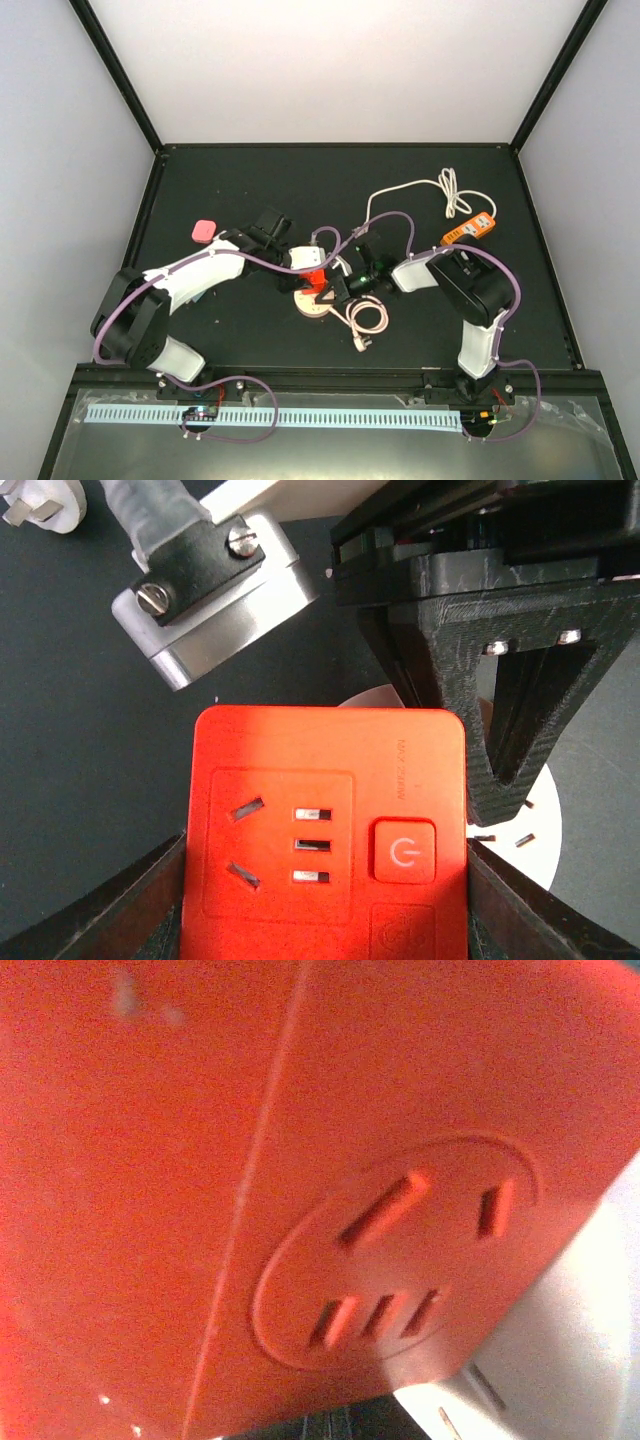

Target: Pull the plug off the socket

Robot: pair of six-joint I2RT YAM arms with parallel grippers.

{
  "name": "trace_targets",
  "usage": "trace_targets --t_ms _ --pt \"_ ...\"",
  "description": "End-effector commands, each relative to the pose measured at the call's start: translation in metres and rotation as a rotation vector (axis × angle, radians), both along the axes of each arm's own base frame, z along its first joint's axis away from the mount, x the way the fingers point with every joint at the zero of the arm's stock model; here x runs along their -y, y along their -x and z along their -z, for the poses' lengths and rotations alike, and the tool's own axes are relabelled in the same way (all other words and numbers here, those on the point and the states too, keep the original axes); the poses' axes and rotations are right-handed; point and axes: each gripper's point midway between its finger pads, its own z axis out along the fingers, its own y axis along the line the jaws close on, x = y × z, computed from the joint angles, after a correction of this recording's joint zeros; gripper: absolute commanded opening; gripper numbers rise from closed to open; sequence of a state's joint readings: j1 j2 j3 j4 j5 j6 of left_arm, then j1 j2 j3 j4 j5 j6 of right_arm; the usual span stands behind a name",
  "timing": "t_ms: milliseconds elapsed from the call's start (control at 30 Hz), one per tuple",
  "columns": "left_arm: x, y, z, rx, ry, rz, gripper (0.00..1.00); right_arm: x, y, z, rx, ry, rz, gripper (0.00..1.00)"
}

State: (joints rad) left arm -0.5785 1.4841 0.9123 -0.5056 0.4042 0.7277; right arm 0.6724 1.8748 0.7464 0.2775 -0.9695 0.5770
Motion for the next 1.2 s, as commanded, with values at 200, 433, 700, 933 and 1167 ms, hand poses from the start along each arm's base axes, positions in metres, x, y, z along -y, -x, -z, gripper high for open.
trace_targets --t_ms 200,433,700,933,1167 --pt "0.022 0.012 -0.057 -0.003 0.158 0.045 0.18 0.013 -0.005 0.044 -0.026 0.181 0.045 0.01" --pt "0.017 0.015 -0.058 0.050 0.153 0.065 0.16 0.016 -0.005 0.051 -0.040 0.205 0.050 0.01" --pt "0.013 0.025 -0.050 0.062 0.126 0.106 0.14 0.017 -0.008 0.054 -0.042 0.220 0.058 0.01" --pt "0.018 0.036 -0.041 -0.018 0.156 0.132 0.13 0.018 -0.011 0.053 -0.030 0.222 0.059 0.01" --pt "0.007 0.016 -0.016 -0.001 0.044 0.039 0.12 0.024 -0.022 0.055 -0.013 0.250 0.088 0.01"
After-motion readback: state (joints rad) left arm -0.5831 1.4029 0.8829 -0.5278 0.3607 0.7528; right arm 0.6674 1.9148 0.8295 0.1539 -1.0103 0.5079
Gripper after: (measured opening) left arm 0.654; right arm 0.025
